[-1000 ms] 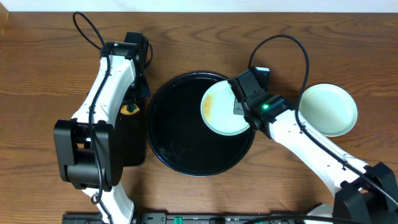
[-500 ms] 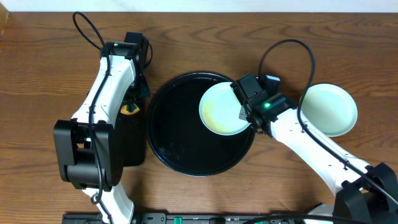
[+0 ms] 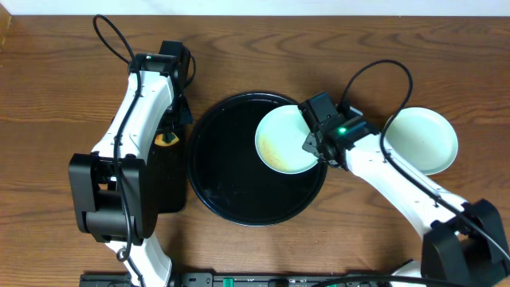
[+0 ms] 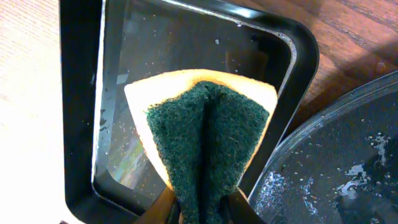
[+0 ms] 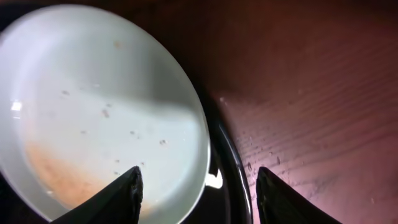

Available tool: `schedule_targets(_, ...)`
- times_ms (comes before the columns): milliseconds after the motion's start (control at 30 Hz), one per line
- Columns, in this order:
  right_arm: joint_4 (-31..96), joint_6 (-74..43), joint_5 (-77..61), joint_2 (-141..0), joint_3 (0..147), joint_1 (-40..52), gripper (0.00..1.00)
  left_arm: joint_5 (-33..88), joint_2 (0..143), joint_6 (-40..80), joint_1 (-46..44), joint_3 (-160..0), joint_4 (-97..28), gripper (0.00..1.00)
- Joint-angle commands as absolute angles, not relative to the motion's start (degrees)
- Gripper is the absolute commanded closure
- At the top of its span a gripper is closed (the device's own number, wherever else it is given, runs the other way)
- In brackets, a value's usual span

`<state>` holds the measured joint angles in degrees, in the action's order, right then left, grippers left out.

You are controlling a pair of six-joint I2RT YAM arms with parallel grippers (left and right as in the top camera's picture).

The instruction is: Clean dirty plates on tray and stack at the side

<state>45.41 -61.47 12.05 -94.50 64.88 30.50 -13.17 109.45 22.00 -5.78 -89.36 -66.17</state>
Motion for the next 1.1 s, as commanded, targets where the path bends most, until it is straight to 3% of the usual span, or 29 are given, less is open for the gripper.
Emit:
schedule_targets(0,47.13,-68.05,10.85,-96.84,65.78,30.37,0.49,-13.02,109.08,21.02,-5.52,-90.02,-66.37,0.83)
schedule_targets(100,47.83,-69.21,10.61,-97.65,65.78,30.39,0.49,-13.02,109.08,21.02,-5.52,-90.02,-66.37,0.83)
schedule_targets(200,47.72,-69.49,10.17,-98.21,65.78,30.41,0.57,-13.02,109.08,21.02,-5.52,-90.02,-66.37,0.83)
schedule_targets(467,46.81,-72.27,8.95,-100.71,65.78,30.46,0.47,-12.99,109.08,21.02,-5.52,-90.02,-66.39,0.83)
schedule_targets(1067,39.53,-72.47,5.93,-104.18,65.76,30.46,0.52,-12.58,109.08,20.91,-5.52,-90.02,-66.39,0.83)
